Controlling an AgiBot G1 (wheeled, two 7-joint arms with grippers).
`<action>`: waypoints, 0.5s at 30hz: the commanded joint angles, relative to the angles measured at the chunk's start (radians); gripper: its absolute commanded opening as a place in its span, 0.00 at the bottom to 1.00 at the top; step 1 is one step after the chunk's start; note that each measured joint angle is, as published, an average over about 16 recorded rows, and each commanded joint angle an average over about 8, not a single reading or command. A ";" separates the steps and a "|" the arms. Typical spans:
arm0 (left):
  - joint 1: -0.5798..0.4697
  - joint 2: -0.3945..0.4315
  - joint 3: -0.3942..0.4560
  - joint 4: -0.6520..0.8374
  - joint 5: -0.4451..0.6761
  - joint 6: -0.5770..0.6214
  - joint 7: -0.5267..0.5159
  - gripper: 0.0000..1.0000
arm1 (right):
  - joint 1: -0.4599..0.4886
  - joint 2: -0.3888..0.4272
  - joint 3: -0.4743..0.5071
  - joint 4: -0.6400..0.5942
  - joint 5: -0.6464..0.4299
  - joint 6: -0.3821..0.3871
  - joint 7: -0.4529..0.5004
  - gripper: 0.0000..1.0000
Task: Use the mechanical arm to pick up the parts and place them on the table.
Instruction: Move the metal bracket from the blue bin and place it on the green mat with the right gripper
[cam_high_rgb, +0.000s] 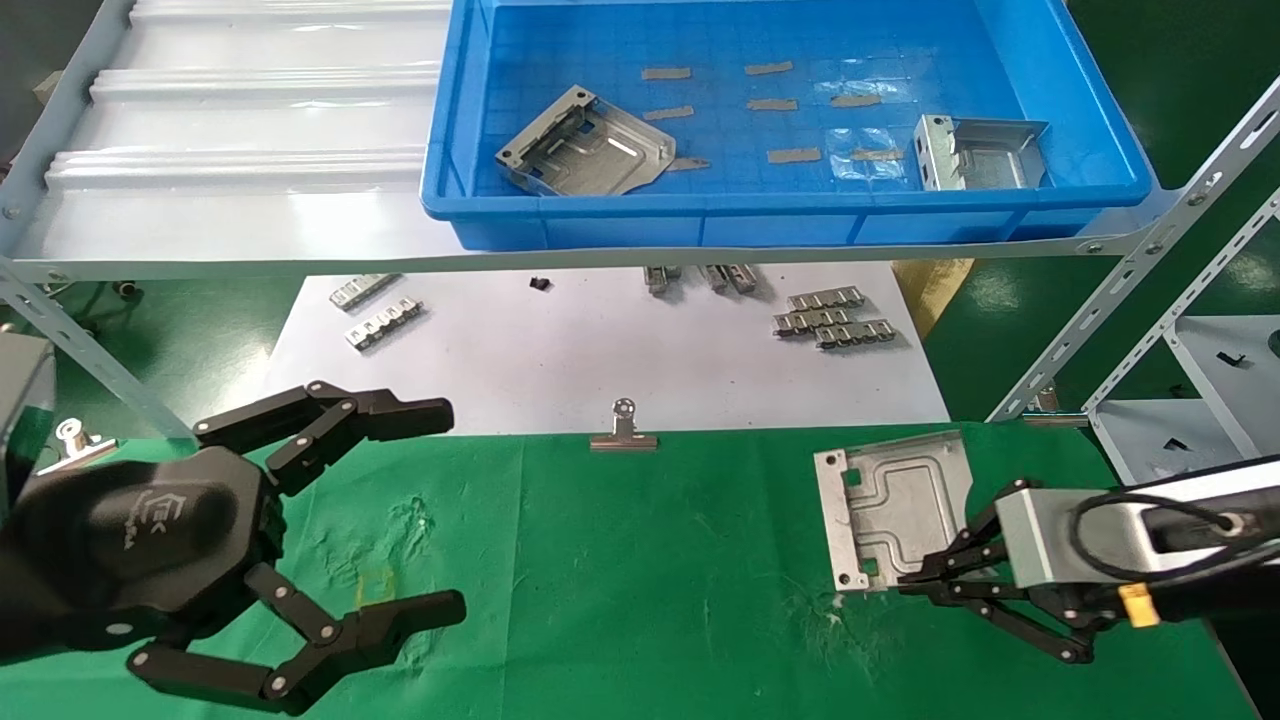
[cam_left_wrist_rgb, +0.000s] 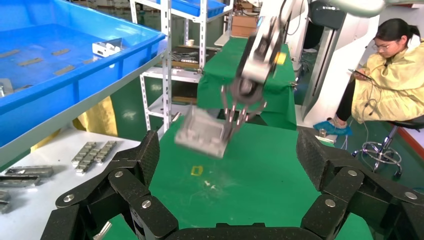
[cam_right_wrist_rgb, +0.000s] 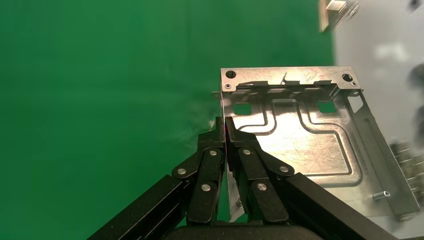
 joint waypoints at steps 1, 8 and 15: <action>0.000 0.000 0.000 0.000 0.000 0.000 0.000 1.00 | -0.028 -0.028 -0.028 -0.020 -0.058 0.030 -0.034 0.00; 0.000 0.000 0.000 0.000 0.000 0.000 0.000 1.00 | -0.053 -0.133 -0.067 -0.177 -0.120 0.067 -0.121 0.00; 0.000 0.000 0.000 0.000 0.000 0.000 0.000 1.00 | -0.056 -0.203 -0.081 -0.314 -0.154 0.110 -0.183 0.00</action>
